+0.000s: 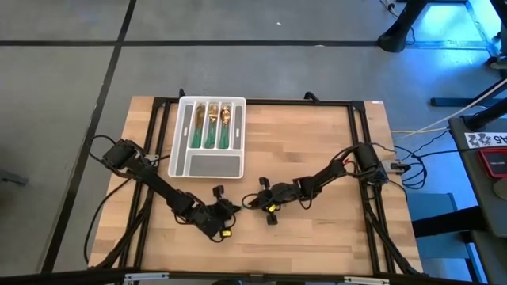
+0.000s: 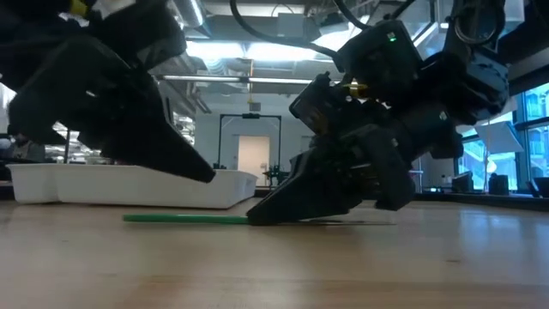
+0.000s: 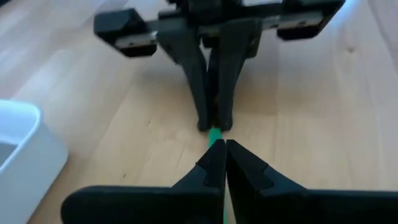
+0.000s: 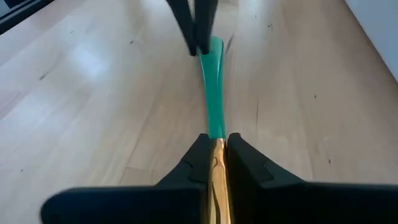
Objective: Sort silverware
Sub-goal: Put the green knife into the white cutlery tray
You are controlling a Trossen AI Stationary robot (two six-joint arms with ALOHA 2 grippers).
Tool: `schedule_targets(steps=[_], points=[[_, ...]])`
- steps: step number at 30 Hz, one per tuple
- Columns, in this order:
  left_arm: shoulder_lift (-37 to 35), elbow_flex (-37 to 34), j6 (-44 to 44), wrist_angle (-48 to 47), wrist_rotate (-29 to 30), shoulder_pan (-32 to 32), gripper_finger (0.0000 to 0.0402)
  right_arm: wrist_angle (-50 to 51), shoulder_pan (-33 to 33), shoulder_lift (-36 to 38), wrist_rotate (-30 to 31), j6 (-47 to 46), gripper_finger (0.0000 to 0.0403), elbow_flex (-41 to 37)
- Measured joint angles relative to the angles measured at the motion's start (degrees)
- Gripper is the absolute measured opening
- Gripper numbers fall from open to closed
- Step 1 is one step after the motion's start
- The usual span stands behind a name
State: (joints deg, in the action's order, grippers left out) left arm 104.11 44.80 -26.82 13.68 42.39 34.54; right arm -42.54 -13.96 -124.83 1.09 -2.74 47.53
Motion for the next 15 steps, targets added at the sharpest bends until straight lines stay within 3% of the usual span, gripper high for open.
schedule_targets(steps=[5, 15], points=[[-0.11, 0.15, 3.33, 0.45, -0.08, -0.02, 0.0033, -1.48, 0.01, -0.23, 0.52, -0.19, 0.0028, -0.07], [-0.04, -0.59, -1.43, -3.12, -0.27, -0.50, 0.0198, -6.69, 0.15, -0.95, -0.81, -2.08, 0.0028, -0.42]])
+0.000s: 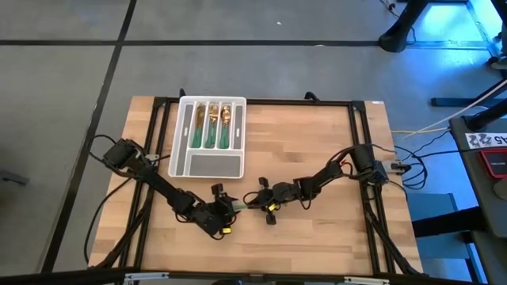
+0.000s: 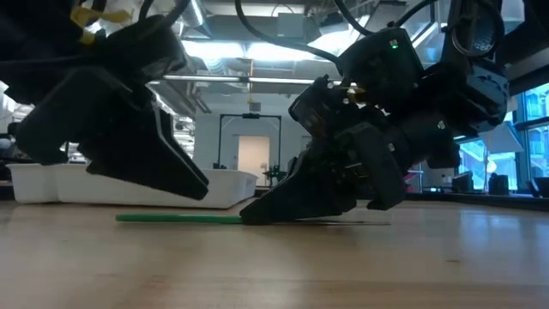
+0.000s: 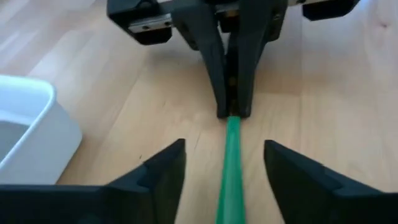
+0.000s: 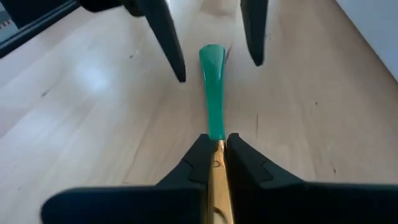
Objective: Sort silverware
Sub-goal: Put the green knife into the white cutlery tray
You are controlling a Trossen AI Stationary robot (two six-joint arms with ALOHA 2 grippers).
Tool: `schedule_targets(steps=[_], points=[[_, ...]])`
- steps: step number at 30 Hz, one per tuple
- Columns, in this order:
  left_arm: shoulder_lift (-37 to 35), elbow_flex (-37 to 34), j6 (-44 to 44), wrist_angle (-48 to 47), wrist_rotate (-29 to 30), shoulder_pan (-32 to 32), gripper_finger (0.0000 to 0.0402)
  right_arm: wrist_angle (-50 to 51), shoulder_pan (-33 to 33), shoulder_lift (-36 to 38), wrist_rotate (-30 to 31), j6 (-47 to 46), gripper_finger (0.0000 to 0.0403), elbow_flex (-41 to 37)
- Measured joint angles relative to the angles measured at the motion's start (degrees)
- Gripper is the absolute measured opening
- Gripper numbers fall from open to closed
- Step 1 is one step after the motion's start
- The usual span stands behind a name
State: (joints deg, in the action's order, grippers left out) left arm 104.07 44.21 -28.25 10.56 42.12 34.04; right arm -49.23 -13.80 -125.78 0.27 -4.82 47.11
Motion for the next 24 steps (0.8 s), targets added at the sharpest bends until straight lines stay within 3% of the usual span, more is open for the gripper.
schedule_targets(steps=[8, 14, 24], points=[[0.02, -0.01, -1.69, -1.04, -2.59, -0.15, 0.0263, -4.14, 0.00, 0.05, 0.12, -1.18, 0.0002, -0.09], [0.02, -0.02, -5.54, -7.16, -3.01, -1.18, 0.0262, -3.65, -0.02, 1.81, -0.92, -1.60, 0.0005, -0.13], [0.02, 0.00, -6.36, -6.81, -3.05, -1.38, 0.0253, 4.55, -0.07, 8.81, -4.85, 3.38, 0.0025, -0.13]])
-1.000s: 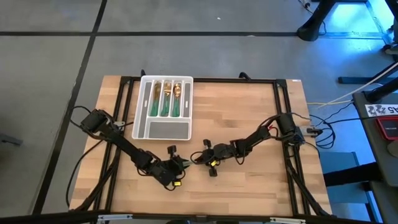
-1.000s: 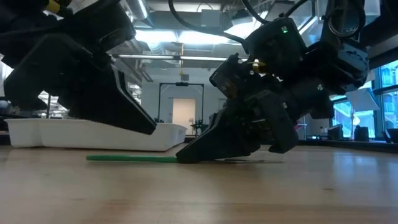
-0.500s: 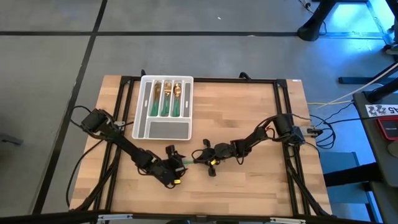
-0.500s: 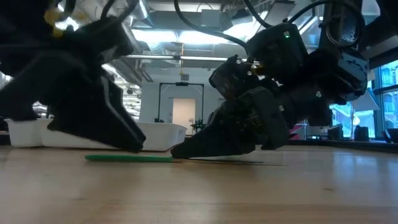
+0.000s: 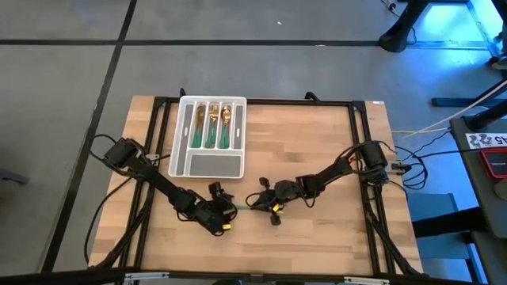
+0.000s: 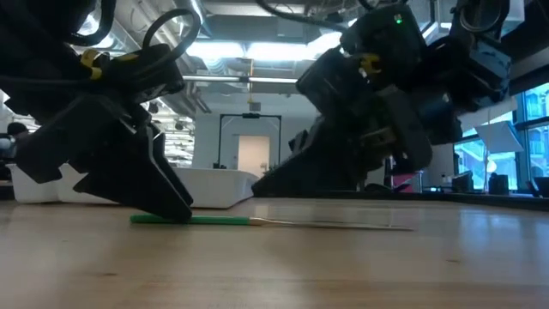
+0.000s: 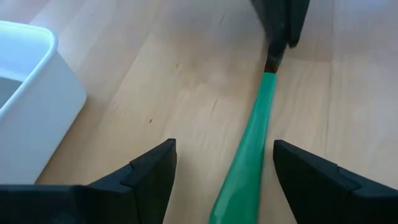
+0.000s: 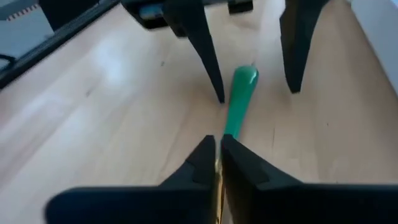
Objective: Sort silverware
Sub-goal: Put the green knife into the white cutlery tray
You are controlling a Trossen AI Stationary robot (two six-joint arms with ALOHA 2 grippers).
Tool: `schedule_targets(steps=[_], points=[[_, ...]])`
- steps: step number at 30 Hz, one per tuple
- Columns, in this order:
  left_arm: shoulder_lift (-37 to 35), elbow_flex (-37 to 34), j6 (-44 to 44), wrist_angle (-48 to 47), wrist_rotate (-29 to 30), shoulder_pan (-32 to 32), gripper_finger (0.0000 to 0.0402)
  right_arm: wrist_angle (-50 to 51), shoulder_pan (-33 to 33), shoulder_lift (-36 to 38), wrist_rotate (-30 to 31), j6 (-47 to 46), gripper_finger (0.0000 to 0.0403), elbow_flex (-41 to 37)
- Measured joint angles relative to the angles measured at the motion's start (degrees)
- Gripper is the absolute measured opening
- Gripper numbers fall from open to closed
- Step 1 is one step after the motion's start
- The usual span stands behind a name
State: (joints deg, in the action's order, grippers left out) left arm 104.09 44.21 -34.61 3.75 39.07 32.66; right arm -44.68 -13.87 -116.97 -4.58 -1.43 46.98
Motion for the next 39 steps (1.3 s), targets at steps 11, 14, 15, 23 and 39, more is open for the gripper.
schedule_targets(steps=[11, 14, 15, 23, 39], points=[[0.00, 0.02, -4.42, 1.90, -2.27, 0.55, 0.0253, -0.57, -3.40, -7.18, 16.23, 1.81, 0.0170, 4.46], [0.00, 0.02, -4.13, 3.00, -2.27, 1.16, 0.0253, -0.19, -3.58, -9.23, 16.49, 0.49, 0.0149, 6.43], [0.00, 0.04, -3.57, 3.30, -2.27, 1.43, 0.0253, 1.11, -3.58, -9.56, 16.46, -0.14, 0.0135, 6.86], [0.00, 1.01, 4.30, 3.36, -1.25, 1.42, 0.0253, 3.78, -2.82, -11.10, 14.50, 0.17, 0.0021, 6.40], [-0.26, -0.29, 0.75, -2.13, -5.86, 1.36, 0.0253, 2.01, -2.49, -7.62, 10.63, -0.93, 0.0002, 5.53]])
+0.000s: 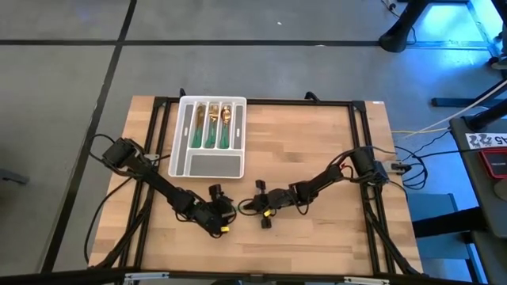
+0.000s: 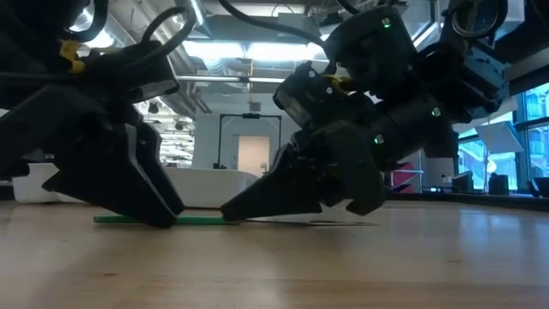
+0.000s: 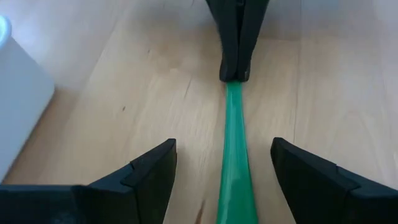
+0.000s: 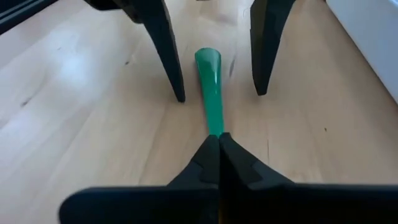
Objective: Sort silverware
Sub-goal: Put the green knife into the white cutlery tray
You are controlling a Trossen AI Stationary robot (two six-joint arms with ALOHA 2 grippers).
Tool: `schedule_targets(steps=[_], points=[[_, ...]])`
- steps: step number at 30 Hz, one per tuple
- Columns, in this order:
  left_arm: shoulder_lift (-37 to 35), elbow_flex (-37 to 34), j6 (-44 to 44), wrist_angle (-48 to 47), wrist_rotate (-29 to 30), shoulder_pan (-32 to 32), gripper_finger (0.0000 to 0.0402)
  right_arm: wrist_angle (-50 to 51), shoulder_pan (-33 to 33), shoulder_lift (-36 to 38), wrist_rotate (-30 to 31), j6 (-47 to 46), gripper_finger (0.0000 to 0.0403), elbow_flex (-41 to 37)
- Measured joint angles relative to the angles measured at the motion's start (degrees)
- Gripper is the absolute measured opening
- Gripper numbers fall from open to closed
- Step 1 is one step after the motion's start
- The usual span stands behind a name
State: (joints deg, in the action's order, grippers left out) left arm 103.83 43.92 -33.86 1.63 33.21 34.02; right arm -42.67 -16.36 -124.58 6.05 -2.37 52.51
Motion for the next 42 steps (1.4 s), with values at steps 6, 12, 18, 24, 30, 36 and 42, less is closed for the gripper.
schedule_targets(steps=[6, 12, 18, 24, 30, 36, 42], points=[[-0.02, -1.21, -3.41, 0.13, -1.62, 0.00, 0.0251, 2.81, 0.07, 2.51, -0.02, 0.30, 0.0002, -0.11], [0.02, -1.33, -3.53, 0.40, -3.16, 0.00, 0.0208, 4.04, 0.05, 5.57, 1.41, -0.18, 0.0022, -0.29], [0.13, -1.44, -3.52, 1.64, -4.27, 0.04, 0.0143, 3.56, -0.07, 7.21, 1.43, -0.22, 0.0124, 1.00], [0.13, -1.49, -3.51, 2.75, -6.03, 0.02, 0.0061, 4.92, -0.07, 2.74, 0.92, -0.24, 0.0204, 2.58], [0.08, -1.55, -3.80, 4.90, -7.17, 0.35, 0.0003, 3.51, 0.00, -0.46, -0.48, 0.69, 0.0198, 2.79], [-2.06, -1.72, -4.95, 3.92, -2.41, 0.60, 0.0001, 6.21, 0.64, -1.30, -4.97, -0.22, 0.0130, 2.90], [-4.78, -1.79, -3.59, 4.17, 0.96, 0.63, 0.0000, 6.54, 0.55, -1.30, -4.75, 0.75, 0.0023, 2.73]])
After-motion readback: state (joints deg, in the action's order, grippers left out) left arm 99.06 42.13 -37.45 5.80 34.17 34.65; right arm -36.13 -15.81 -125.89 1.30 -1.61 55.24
